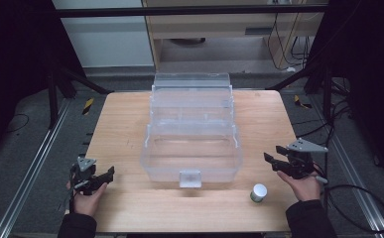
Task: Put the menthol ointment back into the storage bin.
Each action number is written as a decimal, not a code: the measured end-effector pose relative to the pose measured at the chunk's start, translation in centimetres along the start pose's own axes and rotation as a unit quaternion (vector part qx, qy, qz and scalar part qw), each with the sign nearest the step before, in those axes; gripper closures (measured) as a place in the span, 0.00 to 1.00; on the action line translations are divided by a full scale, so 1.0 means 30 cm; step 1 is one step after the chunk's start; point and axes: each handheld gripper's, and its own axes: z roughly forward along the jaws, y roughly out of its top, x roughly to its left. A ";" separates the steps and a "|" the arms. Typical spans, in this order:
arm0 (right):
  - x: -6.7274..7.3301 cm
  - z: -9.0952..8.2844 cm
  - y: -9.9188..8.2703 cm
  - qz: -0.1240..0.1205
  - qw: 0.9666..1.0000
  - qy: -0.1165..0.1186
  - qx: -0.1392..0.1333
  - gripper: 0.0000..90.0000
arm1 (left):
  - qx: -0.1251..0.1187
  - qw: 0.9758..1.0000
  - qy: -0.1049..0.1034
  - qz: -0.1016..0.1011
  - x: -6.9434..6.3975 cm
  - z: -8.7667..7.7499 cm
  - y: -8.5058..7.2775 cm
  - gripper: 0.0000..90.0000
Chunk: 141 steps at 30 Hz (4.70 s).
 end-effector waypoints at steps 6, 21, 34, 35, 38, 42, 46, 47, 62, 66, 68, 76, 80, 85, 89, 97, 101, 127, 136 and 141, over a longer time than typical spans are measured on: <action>0.020 -0.025 0.078 -0.039 0.999 0.014 0.007 0.47 | 0.001 1.000 -0.001 0.001 -0.001 0.002 -0.001 0.33; 0.054 -0.037 0.152 -0.090 0.993 0.060 0.056 0.45 | 0.002 1.000 -0.006 0.006 -0.006 0.001 -0.001 0.33; 0.098 -0.030 0.176 -0.149 0.972 0.115 0.143 0.41 | 0.006 1.000 -0.009 0.014 -0.010 0.005 -0.002 0.33; 0.098 -0.030 0.176 -0.149 0.972 0.115 0.143 0.41 | 0.006 1.000 -0.009 0.014 -0.010 0.005 -0.002 0.33; 0.108 -0.024 0.173 -0.165 0.962 0.138 0.167 0.41 | 0.006 1.000 -0.009 0.014 -0.009 0.005 -0.002 0.33; 0.123 -0.018 0.167 -0.189 0.951 0.155 0.190 0.41 | 0.007 1.000 -0.010 0.016 -0.010 0.006 -0.002 0.33; 0.135 -0.011 0.160 -0.206 0.940 0.167 0.213 0.39 | 0.008 1.000 -0.010 0.016 -0.010 0.006 -0.002 0.33; 0.138 -0.010 0.159 -0.210 0.937 0.170 0.219 0.38 | 0.008 1.000 -0.010 0.016 -0.010 0.006 -0.002 0.33; 0.161 0.002 0.138 -0.269 0.899 0.203 0.280 0.39 | 0.009 1.000 -0.011 0.018 -0.011 0.007 -0.002 0.33; 0.168 0.003 0.132 -0.281 0.889 0.207 0.296 0.39 | 0.009 1.000 -0.011 0.018 -0.011 0.007 -0.002 0.33; 0.170 0.006 0.129 -0.288 0.884 0.210 0.302 0.39 | 0.010 1.000 -0.012 0.018 -0.011 0.008 -0.002 0.33; 0.186 0.020 0.113 -0.313 0.866 0.221 0.320 0.39 | 0.009 1.000 -0.012 0.018 -0.011 0.007 -0.002 0.33; 0.194 0.031 0.098 -0.324 0.858 0.227 0.327 0.39 | 0.010 1.000 -0.012 0.018 -0.011 0.007 -0.002 0.33; 0.204 0.041 0.078 -0.336 0.849 0.229 0.337 0.39 | 0.010 1.000 -0.012 0.019 -0.011 0.008 -0.002 0.33; 0.211 0.051 0.066 -0.343 0.842 0.236 0.344 0.39 | 0.010 1.000 -0.012 0.018 -0.012 0.008 -0.002 0.33; 0.220 0.072 0.050 -0.354 0.833 0.236 0.355 0.43 | 0.011 1.000 -0.012 0.019 -0.012 0.008 -0.002 0.33; 0.222 0.084 0.043 -0.358 0.830 0.230 0.360 0.45 | 0.010 1.000 -0.012 0.019 -0.012 0.008 -0.002 0.33; 0.226 0.111 0.040 -0.358 0.825 0.223 0.376 0.56 | 0.011 1.000 -0.012 0.019 -0.013 0.009 -0.002 0.33; 0.227 0.083 0.085 -0.351 0.833 0.221 0.366 0.56 | 0.012 1.000 -0.010 0.017 -0.013 0.009 -0.001 0.33; 0.211 0.060 0.118 -0.341 0.843 0.218 0.354 0.56 | 0.012 1.000 -0.011 0.018 -0.012 0.011 -0.001 0.33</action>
